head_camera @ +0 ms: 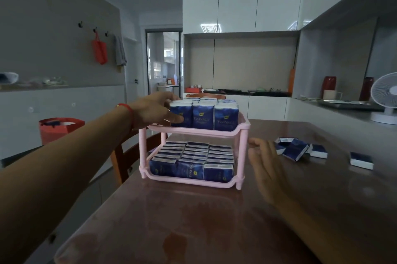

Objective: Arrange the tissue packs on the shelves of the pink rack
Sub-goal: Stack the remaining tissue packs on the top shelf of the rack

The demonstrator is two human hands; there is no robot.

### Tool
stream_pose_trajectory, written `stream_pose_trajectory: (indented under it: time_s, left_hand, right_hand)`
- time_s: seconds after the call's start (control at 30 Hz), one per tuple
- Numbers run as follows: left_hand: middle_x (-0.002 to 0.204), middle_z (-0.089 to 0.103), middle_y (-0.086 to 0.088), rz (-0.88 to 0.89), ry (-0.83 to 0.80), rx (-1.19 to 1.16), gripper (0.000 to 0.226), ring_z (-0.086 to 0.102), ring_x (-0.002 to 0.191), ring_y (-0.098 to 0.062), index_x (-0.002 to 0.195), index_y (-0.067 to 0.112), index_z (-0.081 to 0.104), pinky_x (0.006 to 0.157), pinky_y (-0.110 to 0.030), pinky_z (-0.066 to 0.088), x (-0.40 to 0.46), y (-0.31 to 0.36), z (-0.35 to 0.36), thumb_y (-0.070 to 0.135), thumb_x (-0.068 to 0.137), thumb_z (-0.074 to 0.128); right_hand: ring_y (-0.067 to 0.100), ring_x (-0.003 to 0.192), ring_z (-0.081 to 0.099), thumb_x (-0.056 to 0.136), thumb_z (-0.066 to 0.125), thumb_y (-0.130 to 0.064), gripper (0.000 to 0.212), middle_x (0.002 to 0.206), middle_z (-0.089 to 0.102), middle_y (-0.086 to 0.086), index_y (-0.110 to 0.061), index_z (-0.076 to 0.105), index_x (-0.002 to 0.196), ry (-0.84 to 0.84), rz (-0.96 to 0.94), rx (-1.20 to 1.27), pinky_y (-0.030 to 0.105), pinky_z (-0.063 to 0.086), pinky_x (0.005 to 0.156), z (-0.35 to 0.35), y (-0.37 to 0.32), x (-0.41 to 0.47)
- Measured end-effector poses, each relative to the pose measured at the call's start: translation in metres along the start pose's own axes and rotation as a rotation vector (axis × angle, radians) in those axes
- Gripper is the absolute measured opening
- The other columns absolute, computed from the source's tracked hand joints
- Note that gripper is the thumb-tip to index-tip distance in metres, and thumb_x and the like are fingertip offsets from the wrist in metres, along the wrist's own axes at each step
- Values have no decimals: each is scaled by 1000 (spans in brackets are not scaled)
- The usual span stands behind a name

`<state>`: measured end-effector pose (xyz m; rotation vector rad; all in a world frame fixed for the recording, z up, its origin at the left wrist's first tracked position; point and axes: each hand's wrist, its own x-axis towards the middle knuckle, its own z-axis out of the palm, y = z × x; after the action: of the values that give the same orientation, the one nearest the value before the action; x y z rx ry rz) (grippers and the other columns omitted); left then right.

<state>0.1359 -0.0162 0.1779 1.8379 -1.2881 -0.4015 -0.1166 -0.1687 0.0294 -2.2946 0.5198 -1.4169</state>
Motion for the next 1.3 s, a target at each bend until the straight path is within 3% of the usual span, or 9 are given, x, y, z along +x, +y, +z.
stream_pose_trajectory:
  time_s: [0.17,0.3,0.43,0.73,0.9,1.03,1.1,1.23,1.3]
  left_hand:
    - [123,56,-9,-32,-16,-36,70,64,104,-23,140,18,37,85,-33,57,1,3,8,-4,83,71]
    - [118,67,-12,-42,-13,23,48,66,109,-26,126,5,54,99,-43,54,1,6,13,-4,82,70]
    - [118,66,-14,-65,-33,14,43,64,111,-28,124,4,54,99,-41,54,1,13,18,-9,84,65]
    - [108,60,3,-7,-151,-27,46,60,97,-14,112,25,48,82,-25,54,-7,23,23,-12,88,57]
    - [111,58,-2,-30,-127,-120,53,61,100,-21,108,30,43,81,-29,57,-10,26,23,-15,85,58]
    - [122,54,-8,-29,-6,-180,66,59,103,-24,137,21,34,82,-33,57,-13,22,23,-12,84,58]
    - [137,49,-11,18,180,-57,79,54,111,-22,150,20,26,90,-36,55,-19,18,27,-6,85,63]
    - [121,58,-4,463,770,232,42,55,111,-16,121,13,54,96,-33,52,-65,14,78,0,82,65]
    - [105,58,-1,662,700,187,29,55,99,-15,103,14,57,87,-25,49,-90,14,123,2,77,60]
  right_hand:
    - [13,98,57,98,25,-51,39,111,51,1,-26,48,117,-23,-60,-20,4,43,75,5,5,-1]
    - [12,95,56,100,27,-42,37,109,48,-2,-20,50,120,-42,-67,-40,6,43,74,9,12,0]
    - [11,97,55,96,21,-53,52,109,47,-3,-19,51,122,-57,-45,-46,7,44,74,11,14,0]
    - [20,107,60,103,41,-38,34,119,61,-1,-21,56,128,-60,39,32,40,51,92,0,-1,-2]
    - [19,107,58,100,37,-48,40,120,59,-1,-23,55,126,-41,53,23,39,50,92,5,7,0]
    - [9,106,55,97,29,-44,30,118,49,-6,-32,45,120,-102,52,-6,10,42,82,7,16,1]
    - [3,107,51,100,30,-42,27,119,48,-9,-33,43,122,-85,85,11,8,38,83,5,17,3]
    - [7,111,50,106,40,-32,25,123,48,-10,-27,46,130,-30,209,64,24,38,90,1,21,6]
    - [10,108,52,103,49,-25,31,124,49,-7,-22,46,134,-1,293,45,25,41,86,0,25,11]
